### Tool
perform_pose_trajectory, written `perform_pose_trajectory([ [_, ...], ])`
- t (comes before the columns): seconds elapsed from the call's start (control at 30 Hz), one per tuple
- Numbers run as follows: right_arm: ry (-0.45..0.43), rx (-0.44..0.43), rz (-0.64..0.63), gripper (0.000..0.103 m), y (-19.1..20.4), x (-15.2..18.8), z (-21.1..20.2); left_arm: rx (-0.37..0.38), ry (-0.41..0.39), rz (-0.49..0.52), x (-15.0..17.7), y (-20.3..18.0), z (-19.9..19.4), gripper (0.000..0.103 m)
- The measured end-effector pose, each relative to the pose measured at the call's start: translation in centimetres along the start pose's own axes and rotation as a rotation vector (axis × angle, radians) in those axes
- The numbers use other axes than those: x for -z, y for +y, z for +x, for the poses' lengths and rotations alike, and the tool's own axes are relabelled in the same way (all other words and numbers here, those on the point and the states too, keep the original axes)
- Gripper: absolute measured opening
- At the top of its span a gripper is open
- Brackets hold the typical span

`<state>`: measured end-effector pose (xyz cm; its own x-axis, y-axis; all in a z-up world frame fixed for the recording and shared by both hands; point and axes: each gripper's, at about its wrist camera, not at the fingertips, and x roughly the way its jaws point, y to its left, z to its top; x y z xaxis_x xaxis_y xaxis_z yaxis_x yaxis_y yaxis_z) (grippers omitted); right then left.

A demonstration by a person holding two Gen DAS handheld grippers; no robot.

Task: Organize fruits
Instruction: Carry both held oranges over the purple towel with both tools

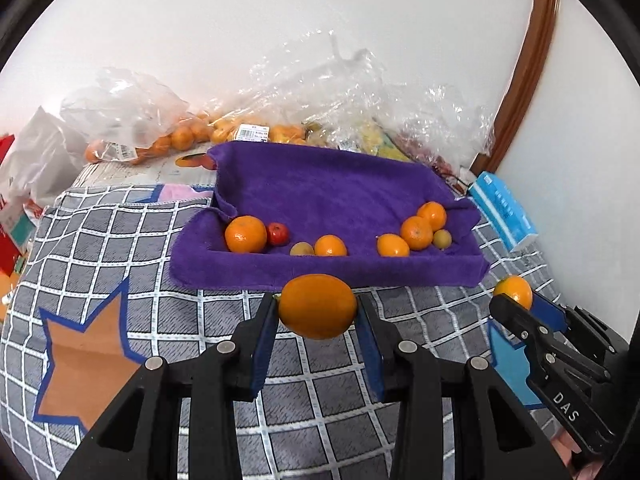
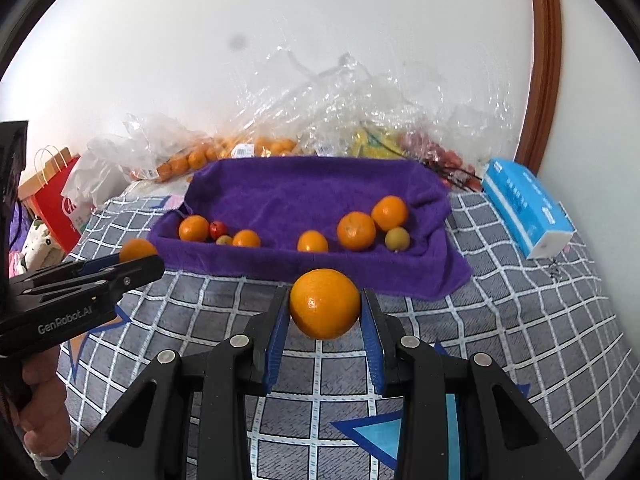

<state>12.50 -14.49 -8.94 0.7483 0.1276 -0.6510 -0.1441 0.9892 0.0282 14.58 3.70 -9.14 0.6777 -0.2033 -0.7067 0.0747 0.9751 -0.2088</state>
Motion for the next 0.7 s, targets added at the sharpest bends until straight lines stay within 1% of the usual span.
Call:
perform_pose_trajectory([
  [0.1, -0.011, 0.014, -0.004, 0.035, 0.3, -0.3, -1.0, -0.013, 0.001, -0.002, 0.1, 0.1, -0.8, 0.037],
  [0.27, -0.020, 0.026, 0.014, 0.035, 0.6, -0.6, -2.6, 0.006, -0.009, 0.004, -0.1, 0.5, -2.6, 0.037],
  [0.47, -0.024, 0.032, 0.062, 0.035, 1.3, -1.4, -3.7, 0.022, -0.017, 0.042, -0.5, 1.3, -4.4, 0.037],
  [0.6, -0.021, 0.029, 0.076, 0.035, 2.0, -2.3, -3.9, 0.032, -0.023, 0.061, -1.5, 2.2, -4.9, 0.037],
  [0.7, -0.029, 0.050, 0.082, 0.035, 2.7, -3.2, -3.8, 0.064, -0.014, 0.068, -2.6, 2.9, -4.4, 0.037],
])
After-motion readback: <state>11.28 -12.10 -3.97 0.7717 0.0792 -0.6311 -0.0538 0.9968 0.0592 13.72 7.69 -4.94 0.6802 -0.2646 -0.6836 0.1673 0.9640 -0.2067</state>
